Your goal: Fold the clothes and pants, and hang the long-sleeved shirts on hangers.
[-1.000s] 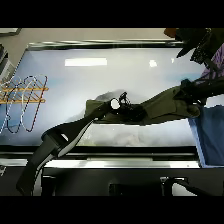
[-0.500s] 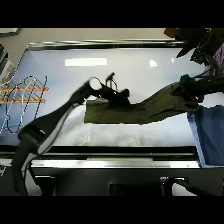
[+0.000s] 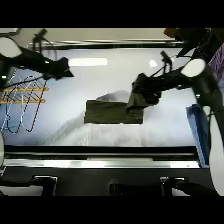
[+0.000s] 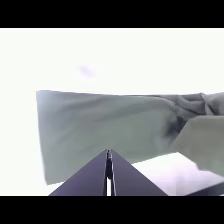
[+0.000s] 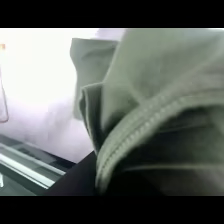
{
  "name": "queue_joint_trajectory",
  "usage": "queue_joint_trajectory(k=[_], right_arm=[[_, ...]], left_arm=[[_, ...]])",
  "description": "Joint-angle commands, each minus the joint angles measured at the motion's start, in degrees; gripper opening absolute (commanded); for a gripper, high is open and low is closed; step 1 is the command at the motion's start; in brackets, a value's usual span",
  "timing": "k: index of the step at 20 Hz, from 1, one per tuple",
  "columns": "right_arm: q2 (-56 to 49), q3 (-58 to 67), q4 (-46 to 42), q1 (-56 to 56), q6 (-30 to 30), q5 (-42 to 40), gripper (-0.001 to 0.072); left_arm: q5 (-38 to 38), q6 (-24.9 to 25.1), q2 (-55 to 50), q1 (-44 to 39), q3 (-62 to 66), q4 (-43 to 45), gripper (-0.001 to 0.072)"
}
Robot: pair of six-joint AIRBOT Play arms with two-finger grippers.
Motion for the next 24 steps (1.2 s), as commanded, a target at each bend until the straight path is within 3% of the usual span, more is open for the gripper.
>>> queue_joint_trajectory(k=[1,15,18,19,20,24], right_arm=[[-4.87,0.04,1.62,7.87,1.97,-7.06,0.0027],[-14.99,0.17,5.46,12.96,0.55,-10.58,0.004],[-14.99,0.17,9.01,12.96,0.57,-10.93,0.0277],[-14.97,0.17,10.99,12.96,0.55,-10.82,0.0406],[-14.84,0.17,13.6,12.96,-0.02,-10.71,0.0461],[-11.91,0.24,21.51,12.96,-3.72,-10.91,0.0461]], left_arm=[[-4.07,1.18,5.27,6.64,0.0,2.1,0.0015],[-4.48,2.45,5.46,10.71,0.0,2.49,0.0015],[-4.46,2.43,5.42,10.71,-0.02,2.49,0.0016],[-4.46,2.43,5.42,10.71,-0.02,2.49,0.0016],[-4.46,2.45,5.42,10.71,-0.02,2.49,0.0016],[-4.46,2.45,5.42,10.71,-0.02,2.49,0.0016]])
